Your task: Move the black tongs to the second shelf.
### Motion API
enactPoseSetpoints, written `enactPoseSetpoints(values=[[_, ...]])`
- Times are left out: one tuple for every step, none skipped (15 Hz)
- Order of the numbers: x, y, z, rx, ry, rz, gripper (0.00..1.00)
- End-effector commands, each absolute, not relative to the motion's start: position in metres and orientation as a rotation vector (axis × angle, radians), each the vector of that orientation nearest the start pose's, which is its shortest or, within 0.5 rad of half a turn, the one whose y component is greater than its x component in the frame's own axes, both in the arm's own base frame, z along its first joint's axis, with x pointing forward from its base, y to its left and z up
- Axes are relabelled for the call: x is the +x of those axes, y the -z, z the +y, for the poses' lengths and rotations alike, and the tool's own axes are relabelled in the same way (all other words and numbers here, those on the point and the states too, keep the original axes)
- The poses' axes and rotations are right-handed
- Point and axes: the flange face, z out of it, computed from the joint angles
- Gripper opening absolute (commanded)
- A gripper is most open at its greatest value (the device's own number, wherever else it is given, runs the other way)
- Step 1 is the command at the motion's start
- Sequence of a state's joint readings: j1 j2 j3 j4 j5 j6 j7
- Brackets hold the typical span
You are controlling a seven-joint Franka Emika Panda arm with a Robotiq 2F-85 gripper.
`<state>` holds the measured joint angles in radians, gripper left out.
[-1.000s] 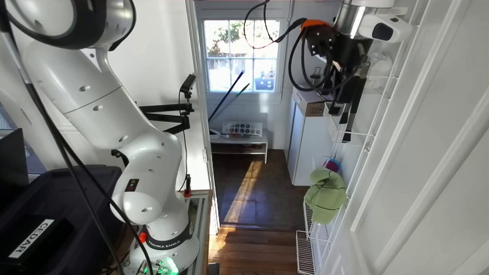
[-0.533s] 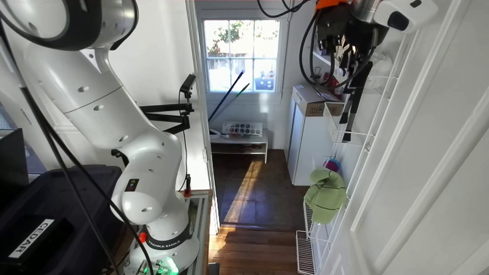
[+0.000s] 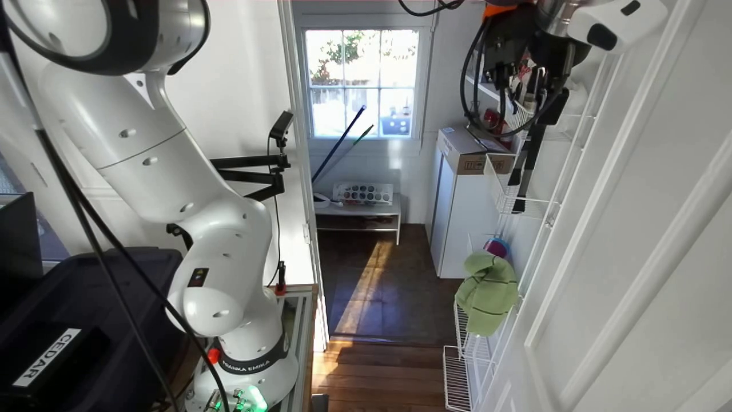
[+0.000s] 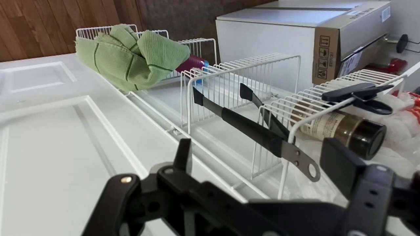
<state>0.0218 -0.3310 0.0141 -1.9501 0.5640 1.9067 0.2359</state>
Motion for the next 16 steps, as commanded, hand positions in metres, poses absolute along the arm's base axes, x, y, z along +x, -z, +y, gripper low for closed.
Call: enactPoseSetpoints(values=[[0.479,-0.654,0.055,-2.496,0.271,0.412,1.0],[0.482,-0.653,0.054,-2.488,0.285,0.427,1.0],[0.486,-0.653,0.055,-2.466,0.274,0.428,1.0],[0.488,-0.653,0.056,-2.464,0.28,0.43,1.0],[0.49,-0.653,0.06,-2.461,0.283,0.422,1.0],[0.492,-0.654,0.063,-2.461,0.29,0.419,1.0],[0.494,-0.654,0.068,-2.456,0.293,0.413,1.0],[0.495,-0.655,0.073,-2.45,0.295,0.41,1.0],[0.496,-0.655,0.076,-2.441,0.295,0.404,1.0],[0.498,-0.655,0.079,-2.426,0.302,0.404,1.0],[0.5,-0.657,0.081,-2.41,0.32,0.396,1.0],[0.502,-0.658,0.083,-2.396,0.344,0.391,1.0],[0.504,-0.659,0.086,-2.386,0.376,0.375,1.0],[0.505,-0.66,0.088,-2.375,0.39,0.363,1.0],[0.506,-0.66,0.091,-2.372,0.404,0.351,1.0],[0.507,-0.66,0.093,-2.377,0.414,0.339,1.0]])
